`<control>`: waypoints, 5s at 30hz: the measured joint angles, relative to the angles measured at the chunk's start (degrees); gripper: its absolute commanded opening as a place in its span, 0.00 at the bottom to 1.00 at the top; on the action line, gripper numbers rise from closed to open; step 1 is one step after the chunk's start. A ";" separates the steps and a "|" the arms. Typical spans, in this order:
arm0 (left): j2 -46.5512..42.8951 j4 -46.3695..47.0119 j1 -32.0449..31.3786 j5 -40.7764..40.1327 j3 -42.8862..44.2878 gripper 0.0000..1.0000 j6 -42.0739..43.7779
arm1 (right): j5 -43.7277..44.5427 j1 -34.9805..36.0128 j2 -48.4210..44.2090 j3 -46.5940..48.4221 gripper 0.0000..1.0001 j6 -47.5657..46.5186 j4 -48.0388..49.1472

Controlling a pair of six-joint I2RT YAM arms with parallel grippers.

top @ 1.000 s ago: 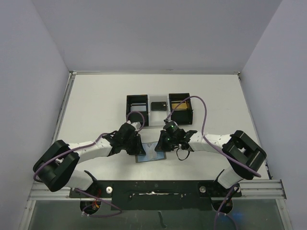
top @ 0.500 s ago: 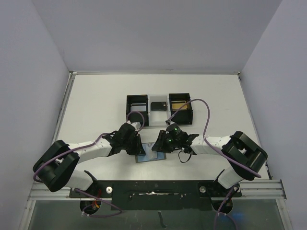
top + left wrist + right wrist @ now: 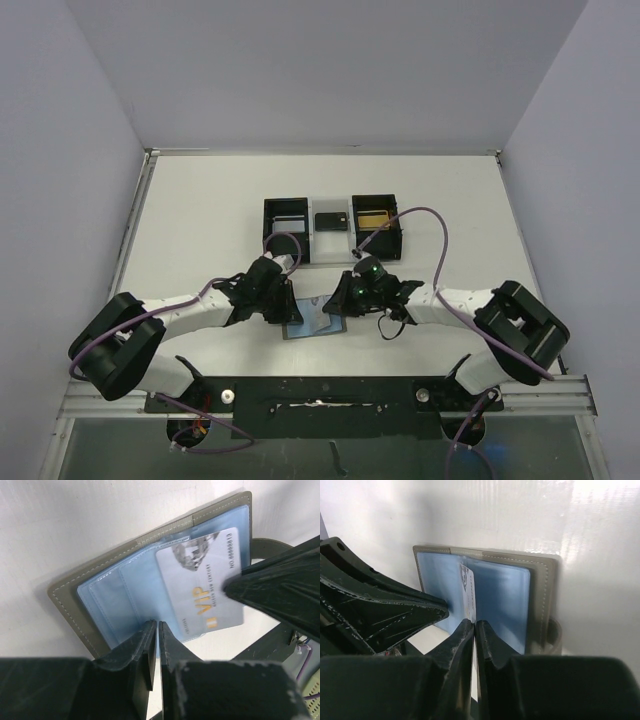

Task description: Take the credit cards out of the card holder

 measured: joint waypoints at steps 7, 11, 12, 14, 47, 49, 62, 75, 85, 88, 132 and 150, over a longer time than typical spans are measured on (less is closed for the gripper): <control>-0.02 0.07 -0.02 0.09 0.02 0.19 -0.07 | -1.31 -2.36 -2.25 -0.81 0.05 -0.42 -1.46; -0.11 -0.96 -0.07 0.15 1.07 0.26 0.44 | -2.16 -2.32 -0.90 -0.81 0.06 -0.44 -1.05; -0.11 -1.62 -0.04 0.07 1.62 0.28 0.61 | -2.23 -2.32 -0.70 -0.81 0.06 -0.42 -1.03; -0.13 -2.73 -0.04 -0.31 2.60 0.29 1.18 | -2.27 -2.32 -0.57 -0.81 0.07 -0.42 -0.98; 2.75 6.73 -1.07 2.54 -0.33 0.14 -1.33 | -5.44 -2.71 0.85 -1.68 0.25 0.50 3.65; 2.45 7.04 -1.07 2.32 -0.68 0.14 -1.51 | -5.92 -2.71 1.09 -1.73 0.26 0.59 4.20; 2.43 7.08 -1.11 2.16 -0.68 0.14 -1.64 | -7.15 -2.71 2.97 -1.73 0.01 1.18 6.32; 2.45 7.06 -1.14 2.05 -0.68 0.14 -2.01 | -6.51 -2.84 2.47 -1.92 0.22 1.68 5.62; 2.43 7.04 -1.14 1.99 -0.70 0.14 -2.10 | -5.42 -3.08 1.86 -2.03 0.01 2.01 4.55; 2.38 7.02 -1.14 1.92 -0.70 0.14 -2.10 | -5.42 -3.08 -0.04 -2.05 0.01 1.86 4.46; -9.99 -7.89 13.05 2.03 4.52 0.49 6.14 | 8.79 0.20 -19.85 -1.68 0.00 -15.21 -2.73; -22.10 -19.26 39.82 3.87 9.55 0.74 18.78 | 24.52 20.70 -19.54 5.18 0.00 -55.74 -3.80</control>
